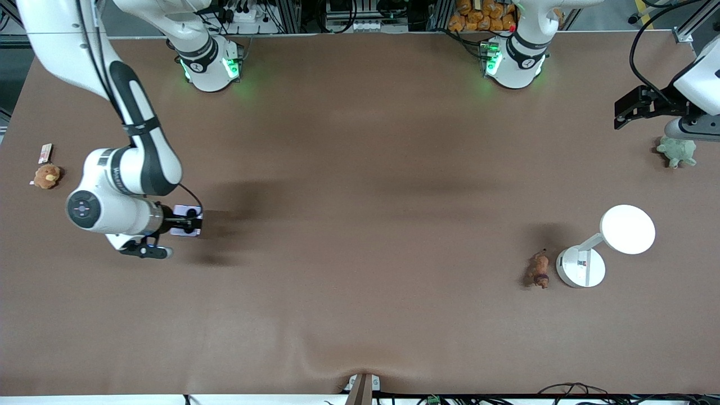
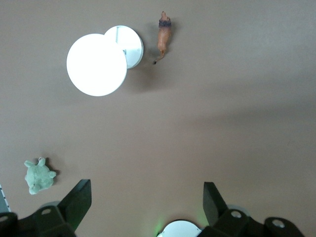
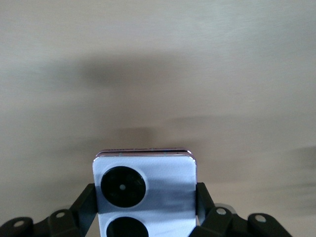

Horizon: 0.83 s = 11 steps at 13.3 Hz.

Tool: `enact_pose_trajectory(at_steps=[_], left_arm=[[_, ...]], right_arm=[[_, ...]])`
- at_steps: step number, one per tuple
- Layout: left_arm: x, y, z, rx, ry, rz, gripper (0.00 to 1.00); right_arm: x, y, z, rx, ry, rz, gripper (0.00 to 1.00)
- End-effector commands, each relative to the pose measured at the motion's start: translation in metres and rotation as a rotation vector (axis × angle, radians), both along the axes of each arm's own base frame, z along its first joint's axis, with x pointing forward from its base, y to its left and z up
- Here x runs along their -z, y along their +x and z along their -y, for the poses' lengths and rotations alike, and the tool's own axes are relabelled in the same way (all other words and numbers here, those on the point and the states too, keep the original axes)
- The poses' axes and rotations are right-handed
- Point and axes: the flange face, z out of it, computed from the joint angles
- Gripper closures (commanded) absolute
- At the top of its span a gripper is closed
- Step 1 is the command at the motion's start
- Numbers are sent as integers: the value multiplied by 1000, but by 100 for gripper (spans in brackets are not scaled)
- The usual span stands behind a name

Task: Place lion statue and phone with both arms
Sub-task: 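Carry the phone toward the clear cup while the left gripper withdraws, then lower the phone beside the clear cup and open the right gripper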

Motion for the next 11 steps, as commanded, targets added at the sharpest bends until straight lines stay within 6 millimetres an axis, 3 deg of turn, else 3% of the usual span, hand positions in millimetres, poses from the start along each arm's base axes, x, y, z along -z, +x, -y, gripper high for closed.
enact_pose_trajectory(at_steps=[1, 7, 8, 9, 11], left_arm=[[0, 5, -3, -8, -22, 29, 0], [-4, 3, 0, -44, -65, 42, 0], [-6, 1, 2, -52, -64, 42, 0], [-5, 1, 3, -52, -64, 41, 0], [-5, 1, 4, -46, -62, 38, 0]], right_arm=[[19, -10, 17, -46, 3, 26, 100], [66, -30, 26, -69, 0, 54, 100], [67, -29, 28, -67, -1, 57, 79], [66, -29, 27, -67, -1, 56, 1], [54, -22, 30, -62, 1, 56, 0]])
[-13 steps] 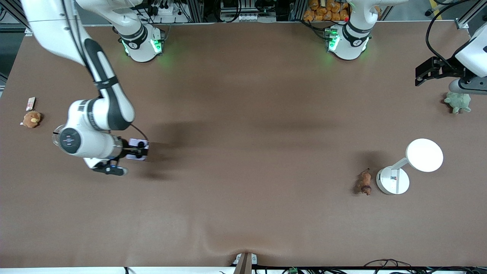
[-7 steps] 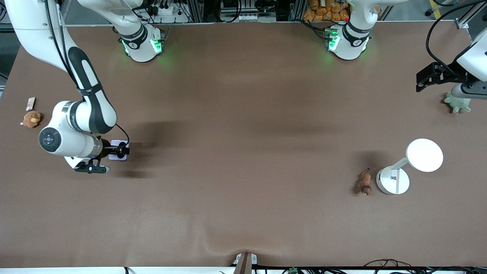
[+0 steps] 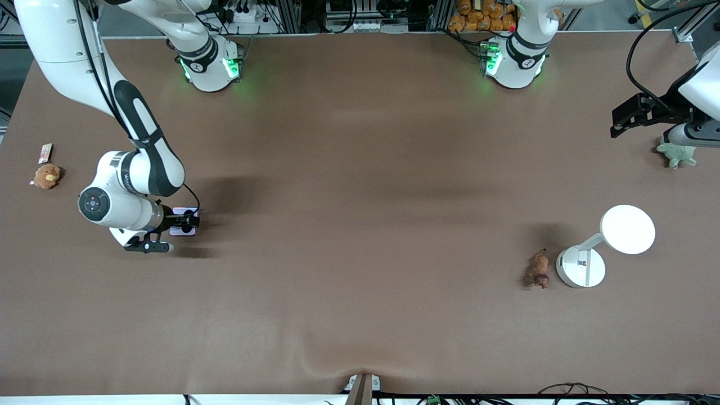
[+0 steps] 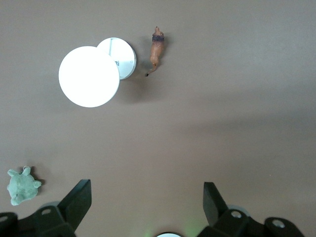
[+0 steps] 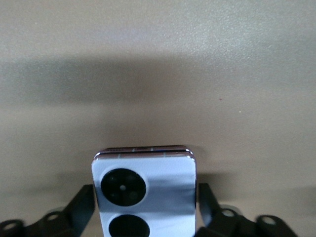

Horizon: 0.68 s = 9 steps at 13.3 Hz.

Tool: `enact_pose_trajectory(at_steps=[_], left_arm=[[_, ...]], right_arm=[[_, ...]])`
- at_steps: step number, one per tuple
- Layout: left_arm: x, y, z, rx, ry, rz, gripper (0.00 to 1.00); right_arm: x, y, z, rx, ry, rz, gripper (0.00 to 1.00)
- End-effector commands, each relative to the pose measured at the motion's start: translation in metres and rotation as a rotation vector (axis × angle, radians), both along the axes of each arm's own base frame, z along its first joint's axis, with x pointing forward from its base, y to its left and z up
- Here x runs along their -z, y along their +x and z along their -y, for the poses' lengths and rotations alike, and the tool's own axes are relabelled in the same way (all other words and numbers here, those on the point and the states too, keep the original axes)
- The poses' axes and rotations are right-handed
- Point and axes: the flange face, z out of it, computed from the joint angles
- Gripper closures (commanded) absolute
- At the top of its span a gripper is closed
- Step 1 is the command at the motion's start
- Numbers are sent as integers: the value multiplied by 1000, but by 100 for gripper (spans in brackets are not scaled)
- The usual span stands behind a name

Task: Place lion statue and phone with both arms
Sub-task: 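Lower the phone beside the clear cup and open the right gripper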

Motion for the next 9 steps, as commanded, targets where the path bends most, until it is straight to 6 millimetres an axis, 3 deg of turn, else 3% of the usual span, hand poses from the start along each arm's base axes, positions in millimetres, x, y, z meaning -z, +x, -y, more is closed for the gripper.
enact_pose_trajectory(at_steps=[1, 2, 6, 9], left_arm=[[-3, -5, 1, 0, -11, 4, 0], [-2, -5, 1, 3, -9, 1, 0], [-1, -6, 0, 1, -7, -9, 0], [1, -5, 0, 0, -7, -10, 0]], right_arm=[[-28, 12, 11, 2, 8, 1, 0], [-45, 21, 12, 11, 22, -28, 0], [-161, 62, 2, -2, 84, -147, 0], [-225, 79, 10, 24, 155, -107, 0]])
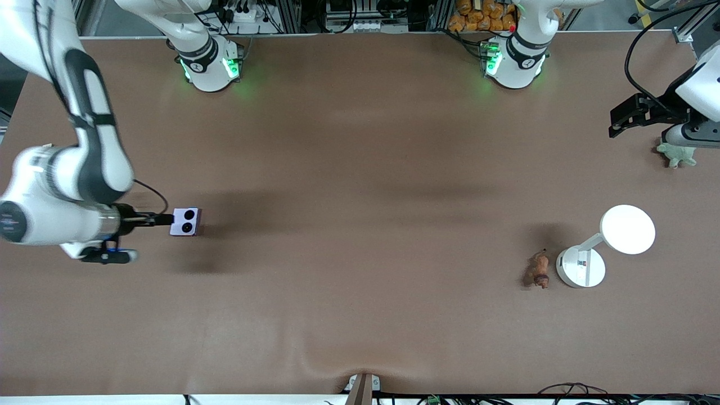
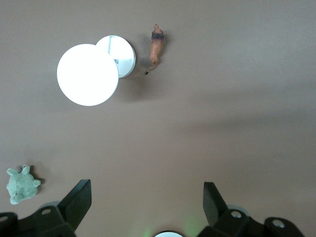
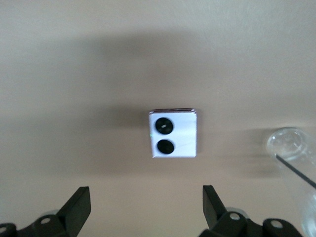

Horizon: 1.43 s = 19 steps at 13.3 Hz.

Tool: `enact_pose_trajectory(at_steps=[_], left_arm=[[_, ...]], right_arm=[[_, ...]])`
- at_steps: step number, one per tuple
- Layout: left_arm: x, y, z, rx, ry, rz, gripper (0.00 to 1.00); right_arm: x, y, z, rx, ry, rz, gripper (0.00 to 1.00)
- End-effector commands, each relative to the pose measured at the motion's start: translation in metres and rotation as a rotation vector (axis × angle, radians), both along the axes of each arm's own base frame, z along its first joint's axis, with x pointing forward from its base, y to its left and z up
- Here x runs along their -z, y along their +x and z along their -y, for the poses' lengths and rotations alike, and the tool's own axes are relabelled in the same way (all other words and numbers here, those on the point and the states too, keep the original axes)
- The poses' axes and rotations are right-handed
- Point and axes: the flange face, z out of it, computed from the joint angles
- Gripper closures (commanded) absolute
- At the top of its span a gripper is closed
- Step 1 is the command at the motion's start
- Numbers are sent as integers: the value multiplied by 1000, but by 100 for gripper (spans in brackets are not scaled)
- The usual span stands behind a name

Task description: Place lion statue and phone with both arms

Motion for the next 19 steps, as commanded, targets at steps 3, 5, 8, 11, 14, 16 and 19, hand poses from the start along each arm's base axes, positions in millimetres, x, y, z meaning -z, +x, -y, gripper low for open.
enact_pose_trajectory(at_steps=[3, 5, 8, 11, 14, 16, 19], left_arm=[[-3, -5, -1, -3, -8, -2, 0], [-3, -5, -1, -4, -8, -2, 0], [-3, -5, -1, -4, -8, -2, 0], [-3, -5, -1, -6, -8, -2, 0], [-2, -5, -1, -6, -8, -3, 0], [-1, -5, -1, -6, -8, -5, 0], [-1, -5, -1, -8, -8, -5, 0]], right_arm=[[-125, 21, 12, -25, 29, 69, 0], [-164, 17, 19, -22, 24, 92, 0], [-235, -10, -1, -58, 35, 172, 0], [-256, -29, 2, -48, 20, 137, 0], [-309, -79, -8, 148, -49, 125, 0], [-310, -97, -5, 166, -54, 120, 0], [-298, -124, 2, 197, -105, 155, 0]])
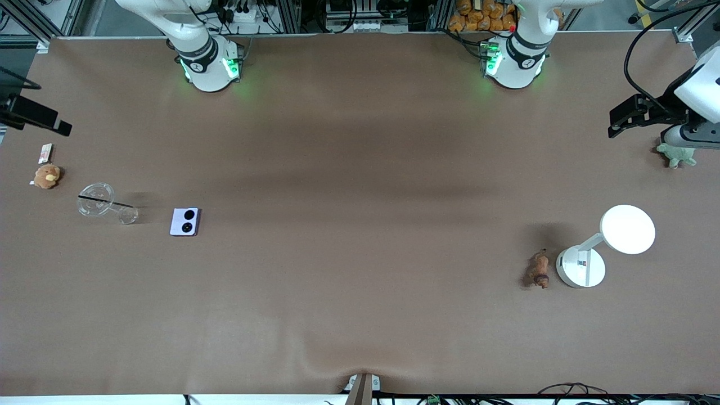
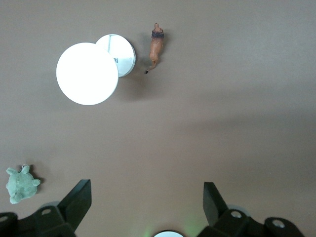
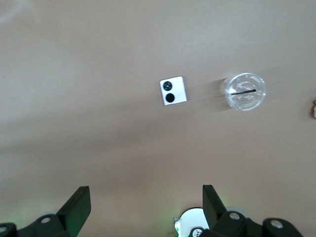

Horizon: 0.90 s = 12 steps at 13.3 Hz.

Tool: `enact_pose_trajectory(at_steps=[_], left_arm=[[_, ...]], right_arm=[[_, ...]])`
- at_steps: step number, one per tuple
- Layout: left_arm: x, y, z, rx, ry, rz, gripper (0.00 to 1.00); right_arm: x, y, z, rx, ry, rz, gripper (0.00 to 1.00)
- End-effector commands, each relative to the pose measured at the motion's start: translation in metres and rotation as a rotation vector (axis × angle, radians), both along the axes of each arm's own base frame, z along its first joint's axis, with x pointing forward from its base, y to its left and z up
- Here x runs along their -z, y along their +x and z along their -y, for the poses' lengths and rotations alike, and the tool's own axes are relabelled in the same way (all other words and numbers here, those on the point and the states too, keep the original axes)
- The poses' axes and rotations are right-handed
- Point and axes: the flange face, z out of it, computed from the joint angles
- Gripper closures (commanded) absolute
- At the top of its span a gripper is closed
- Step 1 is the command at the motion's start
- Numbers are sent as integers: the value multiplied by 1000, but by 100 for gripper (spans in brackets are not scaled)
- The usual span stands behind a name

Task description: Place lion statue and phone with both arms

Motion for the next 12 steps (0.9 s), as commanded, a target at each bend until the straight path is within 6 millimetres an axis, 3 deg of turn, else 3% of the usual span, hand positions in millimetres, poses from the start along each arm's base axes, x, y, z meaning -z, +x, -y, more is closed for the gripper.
enact_pose_trajectory(at_steps=[1, 3, 12], left_arm=[[-3, -5, -1, -7, -8, -1, 0], [-2, -5, -2, -9, -8, -4, 0], [-2, -5, -2, -12, -8, -2, 0]], right_arm=[[21, -30, 0, 33, -35, 16, 0], [30, -32, 0, 37, -35, 20, 0], [32, -33, -6, 84, -79, 1, 0]])
